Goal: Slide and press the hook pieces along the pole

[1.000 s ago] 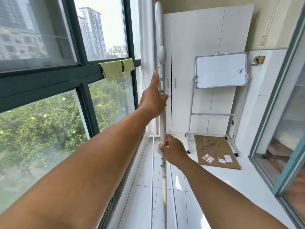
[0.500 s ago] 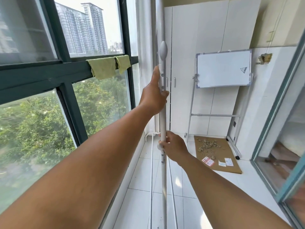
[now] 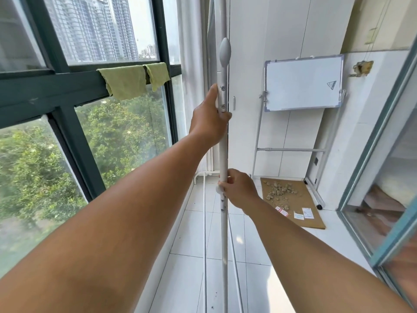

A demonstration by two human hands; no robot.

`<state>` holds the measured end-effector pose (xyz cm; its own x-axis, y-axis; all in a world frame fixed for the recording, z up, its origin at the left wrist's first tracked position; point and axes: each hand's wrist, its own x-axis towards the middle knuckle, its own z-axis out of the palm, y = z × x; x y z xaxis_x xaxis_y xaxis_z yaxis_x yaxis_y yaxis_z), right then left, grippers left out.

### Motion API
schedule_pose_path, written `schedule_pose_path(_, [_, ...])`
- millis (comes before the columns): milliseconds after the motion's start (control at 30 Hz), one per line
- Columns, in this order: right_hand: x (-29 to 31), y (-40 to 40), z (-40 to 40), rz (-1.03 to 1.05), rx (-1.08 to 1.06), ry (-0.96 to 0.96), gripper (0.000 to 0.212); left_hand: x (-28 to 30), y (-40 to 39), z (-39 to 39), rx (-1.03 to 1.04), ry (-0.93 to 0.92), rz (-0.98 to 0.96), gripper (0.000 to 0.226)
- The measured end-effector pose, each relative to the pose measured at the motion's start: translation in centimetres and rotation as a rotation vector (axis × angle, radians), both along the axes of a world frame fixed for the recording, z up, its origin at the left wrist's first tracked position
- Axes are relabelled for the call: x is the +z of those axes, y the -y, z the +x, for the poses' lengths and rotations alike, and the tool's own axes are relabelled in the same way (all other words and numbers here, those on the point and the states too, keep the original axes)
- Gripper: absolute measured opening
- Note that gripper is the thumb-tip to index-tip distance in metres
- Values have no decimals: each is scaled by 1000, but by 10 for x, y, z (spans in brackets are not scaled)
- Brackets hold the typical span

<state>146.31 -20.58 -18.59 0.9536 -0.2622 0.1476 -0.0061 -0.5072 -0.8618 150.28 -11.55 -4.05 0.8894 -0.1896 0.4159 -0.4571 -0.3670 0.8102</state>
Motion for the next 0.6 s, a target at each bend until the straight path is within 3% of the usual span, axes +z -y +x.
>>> schedule_pose_path(333, [-5,10,23,116,57,-54,14,-6,-6,21,-69,-1,-38,72])
schedule_pose_path(600, [-11,13,15,355,126,-103,11,-8,-2,6,-3,85,-85,77])
